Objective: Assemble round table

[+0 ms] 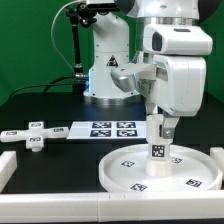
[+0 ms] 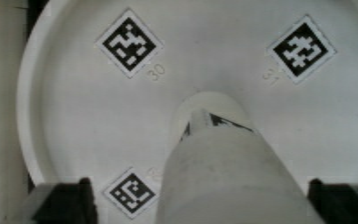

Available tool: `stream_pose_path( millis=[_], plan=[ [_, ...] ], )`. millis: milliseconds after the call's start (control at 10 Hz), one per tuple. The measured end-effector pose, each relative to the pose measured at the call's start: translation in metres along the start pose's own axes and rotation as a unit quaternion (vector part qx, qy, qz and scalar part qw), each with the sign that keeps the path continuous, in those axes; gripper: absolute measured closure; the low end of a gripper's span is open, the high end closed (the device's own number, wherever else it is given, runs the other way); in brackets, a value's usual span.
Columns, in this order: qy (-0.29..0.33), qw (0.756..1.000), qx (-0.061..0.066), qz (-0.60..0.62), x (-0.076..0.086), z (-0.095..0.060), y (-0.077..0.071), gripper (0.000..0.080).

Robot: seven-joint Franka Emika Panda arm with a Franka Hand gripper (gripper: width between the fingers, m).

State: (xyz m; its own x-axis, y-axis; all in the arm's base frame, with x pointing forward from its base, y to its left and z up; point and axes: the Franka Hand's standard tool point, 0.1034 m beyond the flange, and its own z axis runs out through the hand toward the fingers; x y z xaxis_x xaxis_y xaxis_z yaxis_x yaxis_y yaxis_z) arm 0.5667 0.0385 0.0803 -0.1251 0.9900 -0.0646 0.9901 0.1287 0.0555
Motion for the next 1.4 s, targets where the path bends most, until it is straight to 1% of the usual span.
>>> stream_pose_path(
  millis=[100, 500, 600, 700, 800, 900, 1000, 1400],
  plan=[
    [0.000, 1.000, 0.003, 0.001, -0.0013, 0.0009, -0.0018, 0.0390],
    [0.000, 1.000, 0.005, 0.014, -0.0015, 0.0015, -0.0028, 0.0389],
    [0.001, 0.999, 0.006, 0.048, -0.0012, 0.0017, -0.0032, 0.0389],
    [0.001, 0.994, 0.007, 0.112, -0.0009, 0.0019, -0.0038, 0.0389],
    [0.002, 0.983, 0.008, 0.185, 0.0000, 0.0022, -0.0044, 0.0389],
    [0.002, 0.974, 0.010, 0.226, 0.0001, 0.0024, -0.0050, 0.0389],
    [0.002, 0.969, 0.010, 0.248, 0.0002, 0.0025, -0.0050, 0.0389],
    [0.001, 0.931, 0.011, 0.365, 0.0015, 0.0026, -0.0053, 0.0389]
  ],
)
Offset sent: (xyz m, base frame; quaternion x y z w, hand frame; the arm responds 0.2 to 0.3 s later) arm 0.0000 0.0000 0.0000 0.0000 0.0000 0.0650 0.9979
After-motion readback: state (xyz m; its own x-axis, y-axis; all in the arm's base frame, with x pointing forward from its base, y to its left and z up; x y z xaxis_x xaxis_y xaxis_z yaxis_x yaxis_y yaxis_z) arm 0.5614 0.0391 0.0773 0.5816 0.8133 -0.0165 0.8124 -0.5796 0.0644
